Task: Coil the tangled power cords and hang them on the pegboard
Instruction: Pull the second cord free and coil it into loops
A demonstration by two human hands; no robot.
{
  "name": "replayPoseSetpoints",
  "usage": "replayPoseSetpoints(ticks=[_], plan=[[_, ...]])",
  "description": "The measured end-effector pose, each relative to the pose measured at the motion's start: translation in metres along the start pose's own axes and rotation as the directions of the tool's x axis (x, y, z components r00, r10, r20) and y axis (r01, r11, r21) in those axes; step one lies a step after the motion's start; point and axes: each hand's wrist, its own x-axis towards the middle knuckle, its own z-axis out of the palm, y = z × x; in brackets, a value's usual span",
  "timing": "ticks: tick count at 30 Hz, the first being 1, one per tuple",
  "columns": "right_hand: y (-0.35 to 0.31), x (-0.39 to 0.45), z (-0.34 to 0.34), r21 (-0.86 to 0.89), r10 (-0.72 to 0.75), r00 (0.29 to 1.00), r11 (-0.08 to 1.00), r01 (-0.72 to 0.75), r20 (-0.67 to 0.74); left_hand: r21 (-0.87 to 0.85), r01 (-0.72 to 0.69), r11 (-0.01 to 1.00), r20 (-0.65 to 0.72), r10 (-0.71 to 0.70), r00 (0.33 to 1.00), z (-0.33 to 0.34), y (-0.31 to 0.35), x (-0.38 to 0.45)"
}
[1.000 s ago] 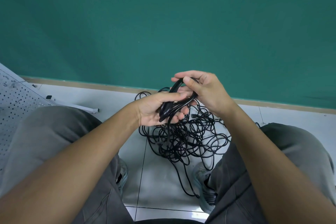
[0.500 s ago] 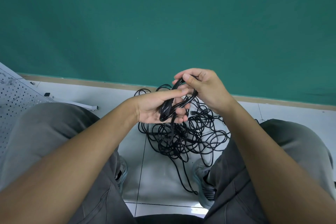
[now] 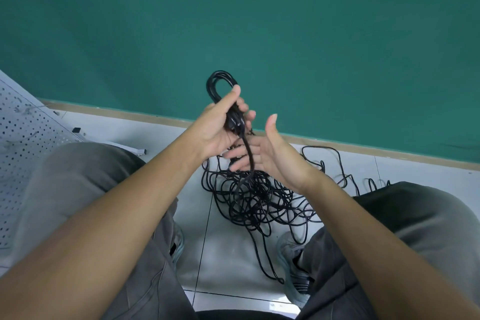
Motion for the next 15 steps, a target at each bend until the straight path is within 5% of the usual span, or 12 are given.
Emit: replayPoseSetpoints(ticks=[8,12,15], plan=[[-0.006,-0.015,0.009,-0.313,-0.08,0.997,0.947,0.074,-0.005,-0.057,-0.148,0.987,-0.406,0.112,0.907,-0.024,0.02,0.019],[-0.012,-0.022,0.007,-0.559,-0.15,0.988,0.822,0.108,-0.03,0.245,-0.09,0.965,-0.406,0.187,0.895,-0.017,0.01,0.015],[-0.02,-0.025,-0.002,-0.613,-0.256,0.964,0.774,0.158,-0.075,0.499,-0.046,0.865,-0.273,0.207,0.94,-0.015,0.0,0.009]])
